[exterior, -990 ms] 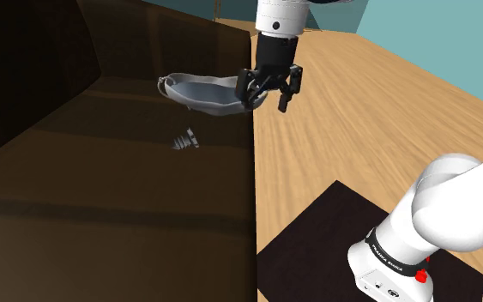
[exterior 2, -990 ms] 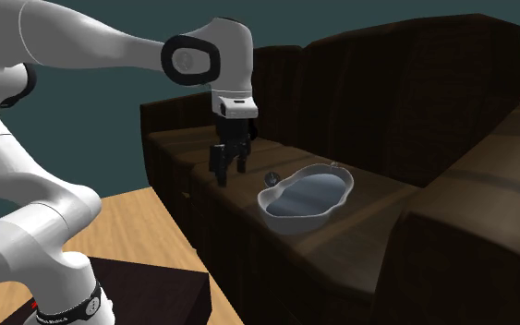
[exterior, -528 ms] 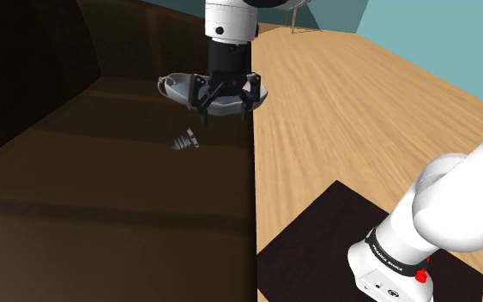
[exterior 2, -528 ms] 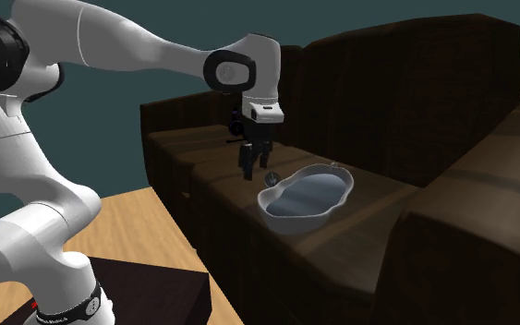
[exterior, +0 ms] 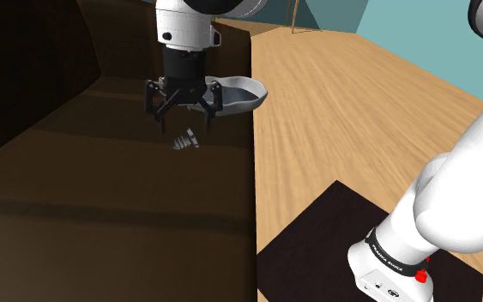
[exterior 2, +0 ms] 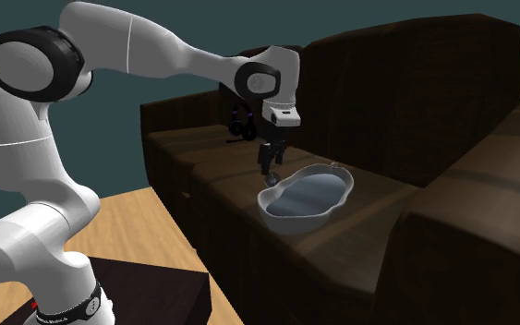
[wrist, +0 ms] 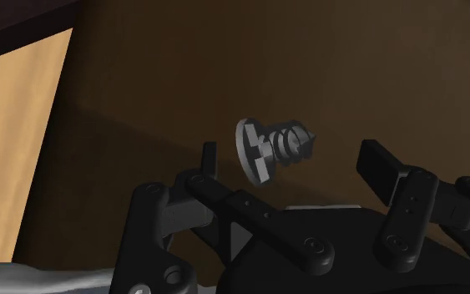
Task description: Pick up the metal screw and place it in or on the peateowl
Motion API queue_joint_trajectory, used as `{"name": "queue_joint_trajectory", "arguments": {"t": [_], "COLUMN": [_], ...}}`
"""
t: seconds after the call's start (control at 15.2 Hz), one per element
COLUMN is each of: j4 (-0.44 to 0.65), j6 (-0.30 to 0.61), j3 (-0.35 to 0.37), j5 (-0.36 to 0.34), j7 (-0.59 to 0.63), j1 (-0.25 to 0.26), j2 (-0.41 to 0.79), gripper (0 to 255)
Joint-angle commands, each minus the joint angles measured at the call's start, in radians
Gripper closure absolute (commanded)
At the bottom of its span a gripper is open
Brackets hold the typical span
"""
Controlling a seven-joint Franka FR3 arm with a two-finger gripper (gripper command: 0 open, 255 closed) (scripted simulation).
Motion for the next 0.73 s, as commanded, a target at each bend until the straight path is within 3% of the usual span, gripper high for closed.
{"name": "queue_joint_trajectory", "arguments": {"t": [0.0, 0.33, 0.66], "j4": [-0.02, -0.073, -0.073], "j6": [0.028, 0.089, 0.089], "j3": [0.002, 0.007, 0.007], "j5": [-0.001, -0.001, -0.001], "j7": [0.002, 0.003, 0.003], "j1": [0.002, 0.007, 0.007], "j2": [0.008, 0.015, 0.015], "gripper": [0, 0, 0]}}
